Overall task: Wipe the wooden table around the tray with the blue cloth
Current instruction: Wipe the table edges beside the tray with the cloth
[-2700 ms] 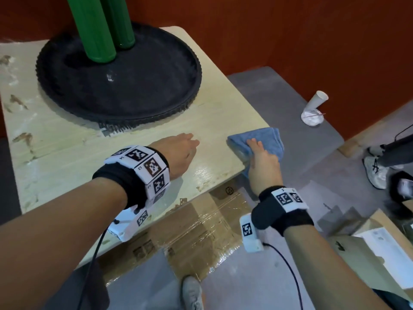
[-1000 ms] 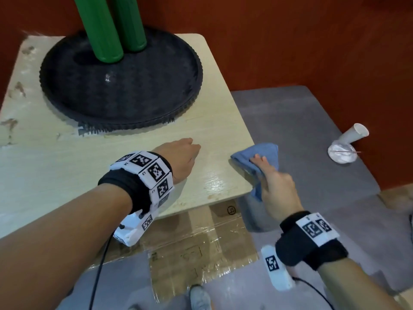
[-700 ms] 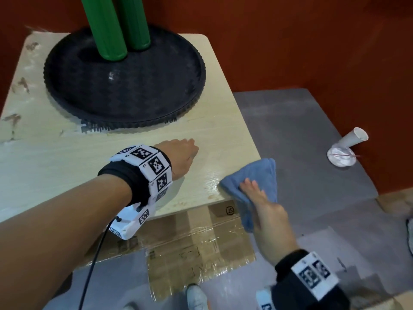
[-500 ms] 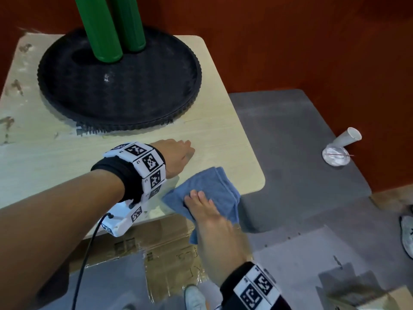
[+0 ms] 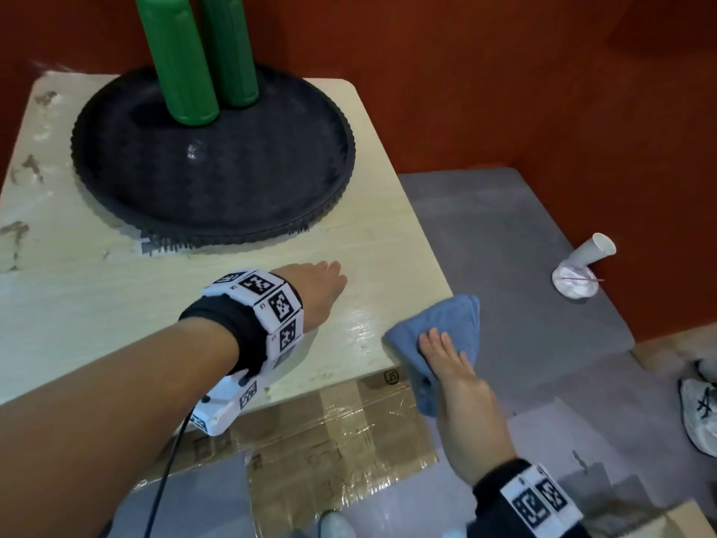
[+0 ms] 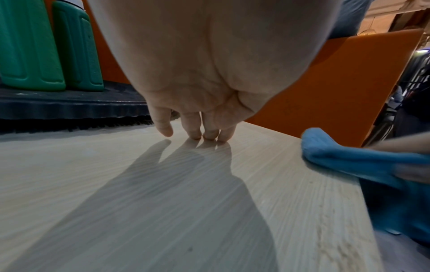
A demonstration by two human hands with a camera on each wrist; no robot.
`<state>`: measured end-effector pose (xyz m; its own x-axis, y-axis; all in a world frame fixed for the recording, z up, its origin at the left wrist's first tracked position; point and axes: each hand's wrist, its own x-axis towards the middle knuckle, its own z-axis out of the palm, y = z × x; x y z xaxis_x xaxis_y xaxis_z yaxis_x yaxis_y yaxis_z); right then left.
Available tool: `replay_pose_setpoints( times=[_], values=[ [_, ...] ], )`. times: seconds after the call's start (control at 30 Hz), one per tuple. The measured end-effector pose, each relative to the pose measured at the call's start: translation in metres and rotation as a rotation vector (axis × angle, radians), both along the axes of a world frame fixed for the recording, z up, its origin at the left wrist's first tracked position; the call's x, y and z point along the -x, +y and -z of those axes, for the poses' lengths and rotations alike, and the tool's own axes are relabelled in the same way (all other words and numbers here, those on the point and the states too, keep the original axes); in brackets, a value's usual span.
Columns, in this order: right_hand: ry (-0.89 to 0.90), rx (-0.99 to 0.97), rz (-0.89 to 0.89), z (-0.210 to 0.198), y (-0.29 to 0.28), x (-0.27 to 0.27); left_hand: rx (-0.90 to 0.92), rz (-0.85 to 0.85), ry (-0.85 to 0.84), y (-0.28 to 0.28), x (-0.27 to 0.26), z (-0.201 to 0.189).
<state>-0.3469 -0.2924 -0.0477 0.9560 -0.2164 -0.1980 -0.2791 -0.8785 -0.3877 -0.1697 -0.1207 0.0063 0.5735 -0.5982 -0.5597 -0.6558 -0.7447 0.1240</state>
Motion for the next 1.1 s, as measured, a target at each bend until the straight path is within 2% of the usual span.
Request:
replay_pose_setpoints(
  times=[0.1,0.2,0.33,0.4,0.5,0.57,0.73,0.87,0.97,1.1],
  values=[
    [0.029,0.018,-0.047,0.002,-0.020,-0.003,-0.003,-0.007,0.038,0.001,-0.002,-0.002],
    [-0.002,0.054,-0.027,0.005,-0.047,-0.050,-0.003,0.008,0.027,0.001,-0.002,-0.006],
    [0.055,0.095,-0.049,-0.011,-0.049,-0.114,-0.017,0.065,0.023,0.001,-0.004,-0.001],
    [0.088,0.125,-0.076,-0.022,-0.046,-0.113,-0.028,0.075,0.032,0.001,-0.007,0.002],
    [0.133,0.162,-0.164,-0.036,-0.042,-0.070,-0.063,0.060,0.044,-0.003,-0.012,-0.002],
    [0.190,0.133,-0.134,-0.043,-0.043,-0.056,-0.051,0.031,-0.002,-0.008,-0.021,-0.006],
    [0.188,0.163,-0.043,-0.035,-0.043,-0.115,0.092,-0.029,-0.121,-0.019,-0.033,-0.010],
    [0.135,0.187,-0.080,-0.030,-0.043,-0.172,0.183,-0.021,-0.130,-0.024,-0.041,-0.001],
    [0.120,0.179,-0.082,-0.034,-0.042,-0.169,0.210,-0.043,-0.107,-0.036,-0.053,0.004],
    [0.129,0.181,-0.174,-0.033,-0.052,-0.148,0.271,-0.126,-0.056,-0.061,-0.066,0.006]
  ],
)
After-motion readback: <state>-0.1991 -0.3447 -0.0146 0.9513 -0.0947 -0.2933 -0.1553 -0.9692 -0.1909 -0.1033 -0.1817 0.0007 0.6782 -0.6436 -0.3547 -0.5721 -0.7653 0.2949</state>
